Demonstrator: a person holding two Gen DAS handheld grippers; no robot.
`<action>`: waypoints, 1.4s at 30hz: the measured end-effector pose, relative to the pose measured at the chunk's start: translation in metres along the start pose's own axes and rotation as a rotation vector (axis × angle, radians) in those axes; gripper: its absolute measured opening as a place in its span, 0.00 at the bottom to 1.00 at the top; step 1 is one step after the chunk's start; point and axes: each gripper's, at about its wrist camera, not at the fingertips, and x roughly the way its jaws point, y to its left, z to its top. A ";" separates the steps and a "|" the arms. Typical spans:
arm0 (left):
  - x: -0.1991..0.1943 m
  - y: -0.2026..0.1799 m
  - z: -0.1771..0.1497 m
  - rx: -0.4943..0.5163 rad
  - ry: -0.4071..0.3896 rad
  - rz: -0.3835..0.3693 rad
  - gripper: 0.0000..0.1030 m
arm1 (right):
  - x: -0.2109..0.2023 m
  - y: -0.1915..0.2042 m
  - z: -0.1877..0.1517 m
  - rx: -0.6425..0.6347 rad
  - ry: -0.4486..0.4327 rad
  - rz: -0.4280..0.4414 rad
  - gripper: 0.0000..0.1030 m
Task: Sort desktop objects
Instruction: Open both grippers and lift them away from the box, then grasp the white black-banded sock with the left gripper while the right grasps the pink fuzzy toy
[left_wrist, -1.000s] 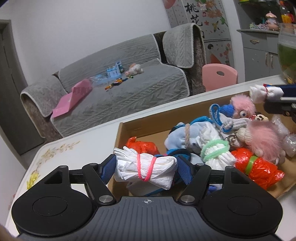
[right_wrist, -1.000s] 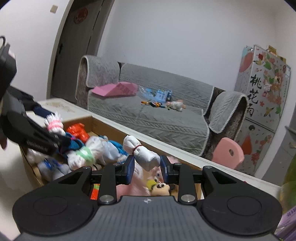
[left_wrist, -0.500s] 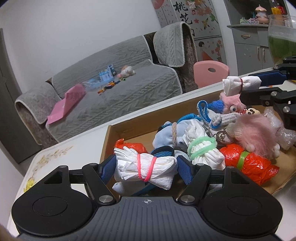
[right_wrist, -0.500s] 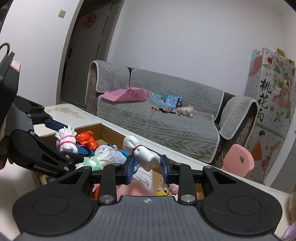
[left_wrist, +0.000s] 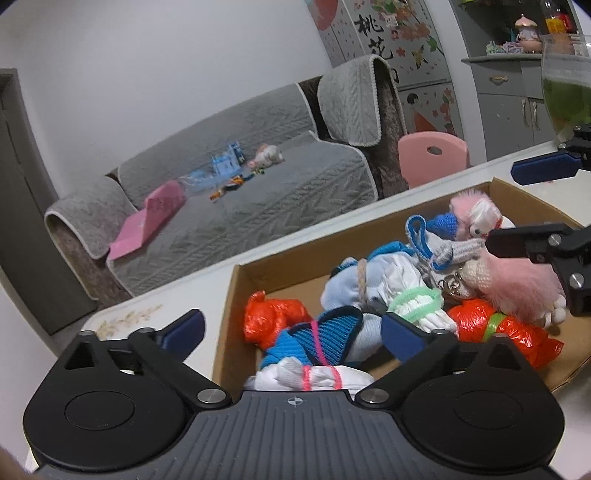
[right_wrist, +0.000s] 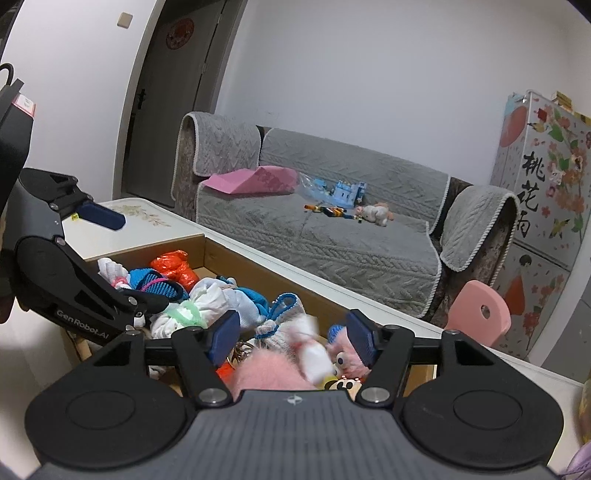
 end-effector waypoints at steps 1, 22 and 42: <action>-0.001 0.001 0.001 -0.002 0.000 -0.001 1.00 | -0.001 0.000 0.000 -0.002 -0.001 0.002 0.63; -0.138 0.013 -0.088 -0.185 0.048 -0.279 1.00 | -0.140 -0.014 -0.054 0.600 0.068 0.370 0.99; -0.160 -0.069 -0.119 0.050 0.092 -0.289 1.00 | -0.115 0.039 -0.084 0.826 0.259 0.338 0.99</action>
